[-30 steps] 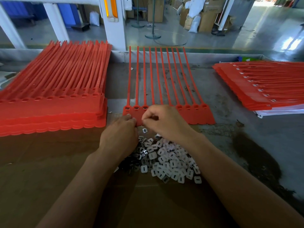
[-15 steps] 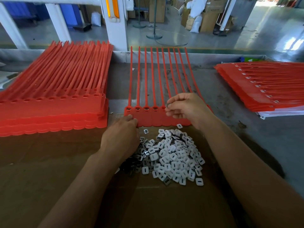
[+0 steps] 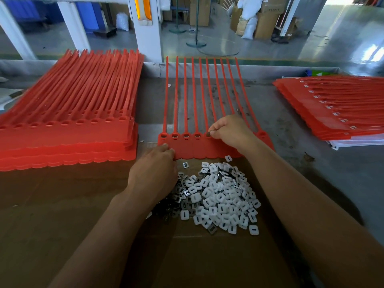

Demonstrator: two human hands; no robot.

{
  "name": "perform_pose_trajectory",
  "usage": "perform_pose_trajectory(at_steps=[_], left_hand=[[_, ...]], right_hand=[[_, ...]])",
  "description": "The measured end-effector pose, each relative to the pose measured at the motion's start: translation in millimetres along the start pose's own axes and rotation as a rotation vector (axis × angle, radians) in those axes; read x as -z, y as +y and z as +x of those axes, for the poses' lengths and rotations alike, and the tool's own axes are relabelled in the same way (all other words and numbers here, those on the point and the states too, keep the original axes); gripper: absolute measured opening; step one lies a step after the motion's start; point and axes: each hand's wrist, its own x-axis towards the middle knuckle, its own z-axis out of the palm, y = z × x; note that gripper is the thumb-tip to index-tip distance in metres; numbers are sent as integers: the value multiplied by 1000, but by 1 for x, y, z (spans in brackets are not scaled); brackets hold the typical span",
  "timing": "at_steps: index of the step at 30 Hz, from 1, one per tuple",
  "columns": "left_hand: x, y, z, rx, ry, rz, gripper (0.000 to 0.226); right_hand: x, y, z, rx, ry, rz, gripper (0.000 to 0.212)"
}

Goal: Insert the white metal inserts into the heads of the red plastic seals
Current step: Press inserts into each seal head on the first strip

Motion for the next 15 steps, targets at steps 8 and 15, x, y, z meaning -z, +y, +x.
perform_pose_trajectory(at_steps=[8, 15], left_hand=[[0, 1, -1, 3, -3, -9, 31], [0, 0, 0, -4, -1, -9, 31]], right_hand=[[0, -2, 2, -10, 0, -65, 13], [0, -9, 3, -69, 12, -132, 22]])
